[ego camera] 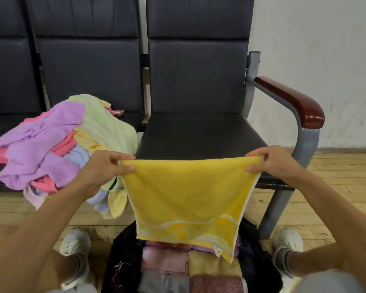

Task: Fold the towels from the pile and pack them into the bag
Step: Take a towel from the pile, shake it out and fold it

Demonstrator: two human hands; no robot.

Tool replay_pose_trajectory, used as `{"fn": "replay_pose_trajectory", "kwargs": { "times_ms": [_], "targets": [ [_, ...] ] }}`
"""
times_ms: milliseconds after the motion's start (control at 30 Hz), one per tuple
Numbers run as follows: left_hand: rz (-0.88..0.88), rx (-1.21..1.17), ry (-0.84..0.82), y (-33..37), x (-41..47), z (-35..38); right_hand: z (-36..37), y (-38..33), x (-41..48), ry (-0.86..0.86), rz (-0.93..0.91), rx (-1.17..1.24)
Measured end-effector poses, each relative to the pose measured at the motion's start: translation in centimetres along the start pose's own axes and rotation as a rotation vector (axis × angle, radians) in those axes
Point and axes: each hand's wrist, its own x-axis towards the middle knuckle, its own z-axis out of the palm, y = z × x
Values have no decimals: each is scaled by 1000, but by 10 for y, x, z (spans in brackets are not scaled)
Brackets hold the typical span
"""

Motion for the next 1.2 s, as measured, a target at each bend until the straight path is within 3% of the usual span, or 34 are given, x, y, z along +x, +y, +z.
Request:
{"fn": "replay_pose_trajectory", "kwargs": {
  "times_ms": [133,233,467,667,833,1000,1200],
  "targets": [
    [109,92,143,-1,1,7,10,2,5,79,-82,-327],
    [185,185,241,2,-1,14,11,6,6,97,-101,-443],
    [348,275,321,1,-2,19,5,7,2,242,-158,-337],
    [244,193,349,21,3,28,7,-10,-3,394,-68,-77],
    [110,-105,280,36,27,39,10,-15,17,505,27,95],
    [3,-263,247,38,71,49,15,-9,52,600,26,114],
    [-36,-310,338,28,126,70,26,0,94,634,58,56]
  ]
}}
